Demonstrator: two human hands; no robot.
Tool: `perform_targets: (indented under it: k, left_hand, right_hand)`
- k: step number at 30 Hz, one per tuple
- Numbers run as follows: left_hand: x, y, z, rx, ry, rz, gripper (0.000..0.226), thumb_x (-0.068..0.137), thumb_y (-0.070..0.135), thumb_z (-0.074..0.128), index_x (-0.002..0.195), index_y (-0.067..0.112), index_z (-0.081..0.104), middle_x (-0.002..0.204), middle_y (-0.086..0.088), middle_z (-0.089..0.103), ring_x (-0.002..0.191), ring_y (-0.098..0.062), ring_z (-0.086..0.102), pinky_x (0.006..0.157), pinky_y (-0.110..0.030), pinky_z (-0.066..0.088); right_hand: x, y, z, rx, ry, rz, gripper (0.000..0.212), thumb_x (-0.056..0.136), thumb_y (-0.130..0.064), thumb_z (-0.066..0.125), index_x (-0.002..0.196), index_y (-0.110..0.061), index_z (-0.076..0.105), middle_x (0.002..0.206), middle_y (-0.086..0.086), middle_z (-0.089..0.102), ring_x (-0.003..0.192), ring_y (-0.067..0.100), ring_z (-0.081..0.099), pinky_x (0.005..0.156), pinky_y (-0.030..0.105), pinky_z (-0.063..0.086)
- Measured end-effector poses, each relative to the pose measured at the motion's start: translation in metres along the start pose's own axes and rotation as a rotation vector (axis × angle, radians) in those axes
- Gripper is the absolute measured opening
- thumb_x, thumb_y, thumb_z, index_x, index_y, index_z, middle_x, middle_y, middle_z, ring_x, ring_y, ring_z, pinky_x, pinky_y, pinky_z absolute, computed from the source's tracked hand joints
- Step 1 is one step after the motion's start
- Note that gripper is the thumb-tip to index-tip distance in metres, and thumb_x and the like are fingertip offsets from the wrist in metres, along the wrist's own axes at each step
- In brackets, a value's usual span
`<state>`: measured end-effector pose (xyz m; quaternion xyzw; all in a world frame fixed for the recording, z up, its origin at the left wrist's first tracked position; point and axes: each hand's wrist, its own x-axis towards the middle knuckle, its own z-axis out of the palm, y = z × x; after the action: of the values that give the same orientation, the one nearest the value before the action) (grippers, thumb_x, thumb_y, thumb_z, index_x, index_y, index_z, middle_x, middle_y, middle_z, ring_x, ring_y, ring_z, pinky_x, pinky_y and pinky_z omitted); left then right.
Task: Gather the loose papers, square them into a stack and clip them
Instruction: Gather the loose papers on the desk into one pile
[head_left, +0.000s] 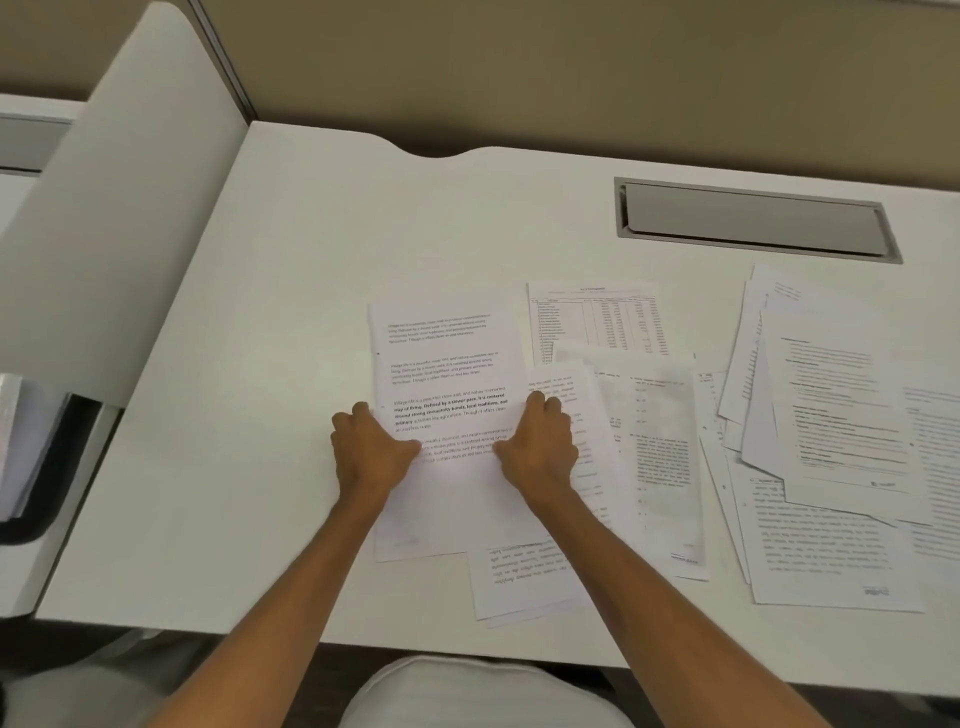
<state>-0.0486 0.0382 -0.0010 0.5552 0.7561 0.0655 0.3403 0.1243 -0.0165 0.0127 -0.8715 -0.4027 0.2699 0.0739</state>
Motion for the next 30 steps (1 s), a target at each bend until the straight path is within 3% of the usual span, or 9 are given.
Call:
perform_targets:
  k: [6,10,13,15,19,22,25,30]
  left_hand:
    - [-0.005,-0.012,-0.001,-0.084,-0.059,-0.050,0.065,0.072,0.029,0.087,0.121,0.004,0.054,0.121,-0.013,0.062,0.109,-0.033,0.062,0.089,-0.042,0.054]
    - [-0.013,-0.020,0.002,-0.197,-0.080,-0.114,0.042,0.077,0.021,0.084,0.105,0.010,0.055,0.105,-0.005,0.064,0.091,-0.024,0.062,0.077,-0.036,0.053]
    - [-0.019,-0.022,0.005,-0.243,-0.088,-0.131,0.028,0.080,0.015,0.081,0.095,0.010,0.058,0.102,-0.007,0.067,0.088,-0.026,0.062,0.077,-0.037,0.054]
    - [-0.022,-0.023,0.007,-0.267,-0.070,-0.129,0.023,0.082,0.012,0.076,0.094,0.009,0.058,0.100,-0.007,0.067,0.087,-0.027,0.064,0.075,-0.038,0.055]
    - [-0.032,-0.022,0.009,-0.376,-0.068,-0.060,0.021,0.091,0.006,0.064,0.110,0.009,0.054,0.102,-0.007,0.065,0.077,-0.016,0.060,0.058,-0.025,0.047]
    - [-0.039,-0.021,0.012,-0.452,-0.093,-0.020,0.028,0.096,0.006,0.059,0.122,0.014,0.050,0.112,-0.004,0.064,0.094,-0.024,0.064,0.073,-0.027,0.051]
    - [-0.048,-0.018,0.019,-0.507,-0.115,-0.014,0.031,0.097,0.002,0.058,0.122,0.016,0.049,0.115,-0.002,0.064,0.101,-0.024,0.064,0.083,-0.031,0.052]
    - [-0.063,-0.010,0.032,-0.545,-0.182,0.000,0.036,0.092,-0.003,0.062,0.119,0.019,0.051,0.115,0.001,0.067,0.100,-0.019,0.066,0.083,-0.031,0.055]
  right_hand:
    - [-0.010,0.010,0.002,0.002,-0.080,0.031,0.072,0.081,-0.013,0.077,0.138,-0.012,0.034,0.137,0.012,0.041,0.122,0.030,0.046,0.097,0.049,0.050]
    - [-0.016,0.019,0.007,0.047,-0.119,0.113,0.079,0.079,-0.014,0.077,0.142,-0.013,0.028,0.136,0.012,0.043,0.124,0.030,0.045,0.102,0.054,0.045]
    - [-0.018,0.022,0.011,0.092,-0.100,0.170,0.079,0.077,-0.021,0.079,0.139,-0.011,0.032,0.136,0.012,0.047,0.126,0.031,0.045,0.103,0.056,0.044]
    - [-0.017,0.023,0.010,0.112,-0.083,0.193,0.073,0.077,-0.025,0.079,0.135,-0.010,0.038,0.135,0.011,0.049,0.126,0.030,0.046,0.102,0.054,0.044]
    - [-0.015,0.024,0.006,0.126,-0.084,0.213,0.063,0.077,-0.032,0.080,0.128,-0.011,0.049,0.129,0.008,0.052,0.121,0.028,0.050,0.100,0.048,0.047]
    - [-0.019,0.027,0.003,0.152,-0.063,0.185,0.050,0.083,-0.029,0.076,0.123,-0.014,0.050,0.122,0.006,0.057,0.108,0.024,0.056,0.089,0.042,0.050]
    - [-0.022,0.037,-0.005,0.257,-0.071,0.197,0.039,0.089,-0.023,0.070,0.120,-0.015,0.047,0.115,0.005,0.064,0.087,0.021,0.056,0.072,0.032,0.040]
    - [-0.022,0.065,-0.023,0.344,-0.056,0.215,0.035,0.086,-0.023,0.070,0.118,-0.018,0.057,0.112,0.000,0.066,0.091,0.021,0.062,0.070,0.028,0.041]
